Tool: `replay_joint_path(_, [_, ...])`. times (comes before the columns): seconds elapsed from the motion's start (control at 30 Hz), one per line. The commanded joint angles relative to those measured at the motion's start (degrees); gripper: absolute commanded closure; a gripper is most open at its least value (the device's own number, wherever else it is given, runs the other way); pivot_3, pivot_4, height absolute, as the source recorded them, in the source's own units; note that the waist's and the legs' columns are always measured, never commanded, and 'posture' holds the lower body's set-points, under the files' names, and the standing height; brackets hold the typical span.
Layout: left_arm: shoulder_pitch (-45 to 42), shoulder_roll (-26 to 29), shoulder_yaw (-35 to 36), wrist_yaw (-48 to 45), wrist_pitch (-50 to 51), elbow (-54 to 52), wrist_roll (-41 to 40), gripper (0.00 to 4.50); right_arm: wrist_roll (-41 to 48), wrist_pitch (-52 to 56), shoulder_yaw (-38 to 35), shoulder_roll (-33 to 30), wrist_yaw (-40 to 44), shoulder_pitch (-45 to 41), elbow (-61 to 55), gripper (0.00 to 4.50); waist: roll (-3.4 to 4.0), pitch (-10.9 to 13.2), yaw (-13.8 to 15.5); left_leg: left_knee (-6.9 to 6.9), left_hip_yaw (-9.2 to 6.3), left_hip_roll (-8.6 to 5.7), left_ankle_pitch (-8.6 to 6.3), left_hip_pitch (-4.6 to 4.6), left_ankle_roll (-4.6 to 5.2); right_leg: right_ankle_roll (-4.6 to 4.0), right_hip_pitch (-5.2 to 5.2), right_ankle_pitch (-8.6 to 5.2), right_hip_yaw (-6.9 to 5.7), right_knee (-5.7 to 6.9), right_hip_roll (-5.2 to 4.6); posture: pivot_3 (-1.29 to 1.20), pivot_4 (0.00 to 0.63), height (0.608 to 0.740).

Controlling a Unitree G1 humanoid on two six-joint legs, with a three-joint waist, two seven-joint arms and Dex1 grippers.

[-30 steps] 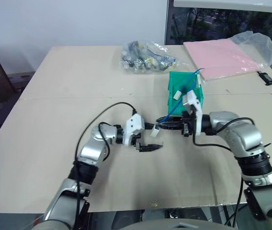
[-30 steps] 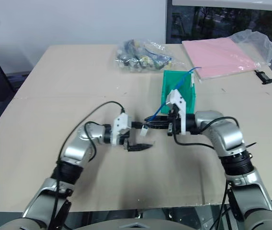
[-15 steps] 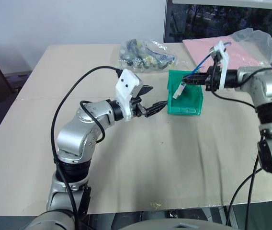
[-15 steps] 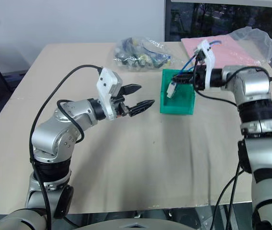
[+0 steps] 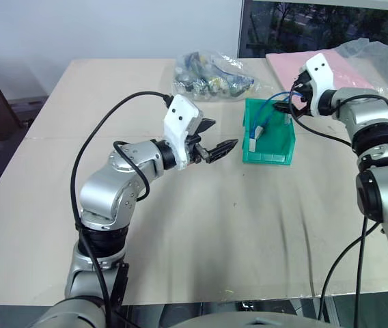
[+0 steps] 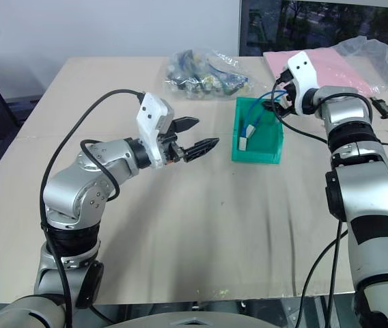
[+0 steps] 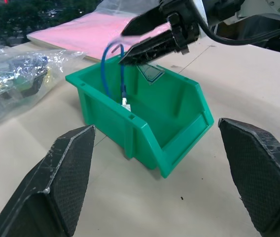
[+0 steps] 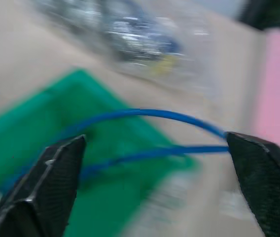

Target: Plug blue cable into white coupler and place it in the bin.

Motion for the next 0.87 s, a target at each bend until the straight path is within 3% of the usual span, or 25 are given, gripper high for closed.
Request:
replay_joint_path(0.03, [0.3, 0.6, 0.3, 0.0, -1.4, -1.3, -1.1, 0.36, -1.3, -1.5, -1.7, -3.0, -1.2, 1.1, -2.9, 0.06, 0.00, 0.0, 0.0, 0.00, 0.00, 0.00, 0.00, 0.00, 0.00, 0.00, 0.00, 0.00, 0.00, 0.00, 0.00, 0.00, 0.150, 0.740])
replay_joint_path(0.13, [1.8, 0.8, 0.7, -0.5, -3.3, -2.0, -1.5, 0.36, 0.1, -0.3, -3.2, -5.4, 3.1, 5.0, -8.0, 0.06, 0.00, 0.0, 0.0, 0.01, 0.00, 0.00, 0.00, 0.01, 0.00, 0.00, 0.01, 0.00, -0.01, -0.01, 0.00, 0.00, 0.150, 0.740])
replay_joint_path(0.23, [7.4, 2.3, 1.1, -1.5, -8.7, -4.4, -0.3, 0.36, 8.1, 0.0, -9.5, -6.2, 9.0, 14.9, -22.6, 0.06, 0.00, 0.0, -0.1, 0.02, 0.03, 0.00, 0.00, 0.02, 0.01, 0.00, 0.02, 0.00, 0.01, -0.01, 0.01, 0.00, 0.150, 0.740])
replay_joint_path(0.4, [19.1, 3.4, 4.8, 0.9, -12.9, -8.0, 0.2, 0.36, 21.9, -0.1, -18.5, -4.1, 14.9, 40.1, -53.2, 0.06, 0.02, 0.0, -0.1, -0.01, 0.01, 0.10, -0.01, 0.05, 0.01, 0.01, 0.02, 0.00, -0.05, 0.03, 0.06, 0.00, 0.150, 0.740])
replay_joint_path(0.5, [27.8, 4.8, 6.5, 1.2, -15.6, -10.5, 1.1, 0.36, 28.0, 7.4, -20.6, -4.9, 15.8, 53.7, -65.4, 0.06, 0.04, 0.0, 0.2, -0.02, 0.01, 0.12, -0.02, 0.09, 0.03, 0.01, 0.03, 0.00, -0.04, 0.02, 0.06, 0.00, 0.150, 0.740])
replay_joint_path(0.7, [43.6, 4.7, 7.3, 1.9, -23.0, -11.8, 4.3, 0.36, 27.5, 4.3, -21.2, -5.1, 17.8, 73.5, -73.5, 0.06, 0.06, 0.0, 0.7, 0.11, 0.12, 0.11, -0.17, 0.64, 0.31, 0.04, 0.45, 0.16, 0.05, 0.03, -0.04, 0.00, 0.150, 0.740])
replay_joint_path(0.77, [46.8, 4.6, 7.1, 1.8, -25.4, -11.3, 5.1, 0.36, 26.3, 2.2, -20.4, -5.2, 18.5, 76.6, -73.6, 0.06, 0.08, 0.0, 0.9, -0.01, 0.13, 0.12, -0.18, 1.19, 0.31, -0.01, 1.02, 0.11, 0.05, -0.07, -0.06, 0.00, 0.150, 0.740])
replay_joint_path(0.87, [49.5, 5.3, 6.3, 1.4, -28.6, -10.3, 7.1, 0.36, 24.7, -0.3, -19.5, -5.2, 19.2, 78.4, -72.5, 0.06, 0.16, 0.1, 0.9, 0.02, 0.32, 0.19, -0.16, 1.18, 0.33, -0.03, 0.97, 0.09, 0.07, -0.04, -0.08, 0.00, 0.150, 0.740])
